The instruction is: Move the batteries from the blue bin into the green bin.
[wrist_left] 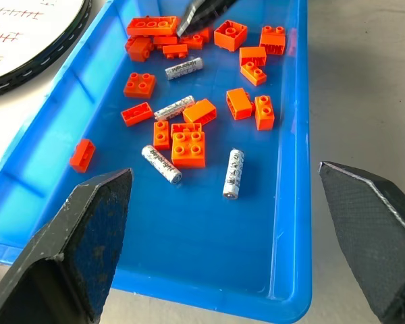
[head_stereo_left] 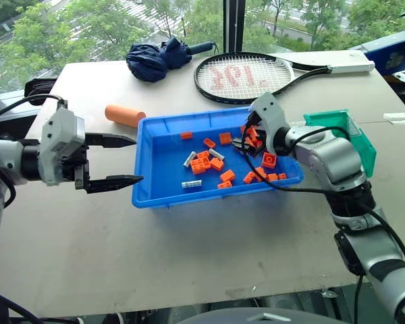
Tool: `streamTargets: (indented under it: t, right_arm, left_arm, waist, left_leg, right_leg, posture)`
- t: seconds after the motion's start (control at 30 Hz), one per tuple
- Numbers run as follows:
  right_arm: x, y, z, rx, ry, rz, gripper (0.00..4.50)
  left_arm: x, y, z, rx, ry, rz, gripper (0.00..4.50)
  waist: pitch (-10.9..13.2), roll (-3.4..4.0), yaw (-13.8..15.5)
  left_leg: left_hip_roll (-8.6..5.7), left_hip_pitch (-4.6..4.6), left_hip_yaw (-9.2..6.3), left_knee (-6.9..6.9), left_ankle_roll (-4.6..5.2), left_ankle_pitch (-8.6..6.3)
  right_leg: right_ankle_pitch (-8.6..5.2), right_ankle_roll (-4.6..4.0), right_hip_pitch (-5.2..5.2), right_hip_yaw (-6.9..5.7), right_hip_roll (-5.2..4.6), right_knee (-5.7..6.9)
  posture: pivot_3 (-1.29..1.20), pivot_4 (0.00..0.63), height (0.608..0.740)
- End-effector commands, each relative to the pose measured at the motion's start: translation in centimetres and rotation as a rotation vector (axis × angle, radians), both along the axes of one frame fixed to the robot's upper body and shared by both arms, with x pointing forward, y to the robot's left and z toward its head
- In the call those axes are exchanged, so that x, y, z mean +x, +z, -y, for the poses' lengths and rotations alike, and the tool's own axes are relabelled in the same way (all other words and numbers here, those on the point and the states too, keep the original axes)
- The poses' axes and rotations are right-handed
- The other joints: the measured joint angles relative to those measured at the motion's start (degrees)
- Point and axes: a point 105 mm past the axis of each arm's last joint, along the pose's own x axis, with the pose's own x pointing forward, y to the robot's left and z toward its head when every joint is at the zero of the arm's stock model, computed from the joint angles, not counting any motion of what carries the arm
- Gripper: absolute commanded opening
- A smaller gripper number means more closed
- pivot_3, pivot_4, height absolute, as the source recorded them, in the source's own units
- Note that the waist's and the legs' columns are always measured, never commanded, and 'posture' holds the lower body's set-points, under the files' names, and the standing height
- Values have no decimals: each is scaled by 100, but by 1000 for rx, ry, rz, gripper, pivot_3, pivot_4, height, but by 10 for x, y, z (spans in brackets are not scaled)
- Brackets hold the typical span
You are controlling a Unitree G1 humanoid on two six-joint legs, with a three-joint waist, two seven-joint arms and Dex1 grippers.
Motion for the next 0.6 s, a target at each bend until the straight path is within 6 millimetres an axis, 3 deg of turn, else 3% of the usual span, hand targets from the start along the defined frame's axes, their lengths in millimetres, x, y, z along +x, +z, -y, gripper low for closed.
streamTargets:
  t: [0.03, 0.37, 0.47, 0.6]
  right_arm:
    - [-4, -8, -11, -8, 60, 23, 4477]
    - [5, -34, -8, 22, 10, -80, 4477]
    - [7, -40, -7, 24, -10, -111, 3679]
    - [8, -42, -3, -4, -24, -105, 1738]
  left_arm:
    - [-1, 9, 1, 6, -8, 39, 4500]
    - [1, 7, -2, 26, 26, 34, 4500]
    - [1, 7, -2, 28, 30, 37, 4500]
    - [1, 8, 0, 18, 22, 37, 4500]
  waist:
    - [0, 0, -2]
    - [0, 0, -7]
    - [0, 0, -4]
    - [0, -1, -2]
  left_leg:
    - [0, 0, 1, 0, 0, 0]
    - [1, 1, 0, 1, -5, 3]
    - [1, 1, 0, 1, -5, 3]
    - [0, 1, 0, 1, -6, 3]
  right_leg:
    - [0, 0, 0, 0, 0, 0]
    - [0, 0, 0, 1, 3, 0]
    - [0, 0, 0, 1, 3, 1]
    - [0, 0, 0, 0, 2, 1]
  posture:
    - [0, 150, 740]
    - [0, 150, 740]
    - [0, 150, 740]
    - [0, 150, 740]
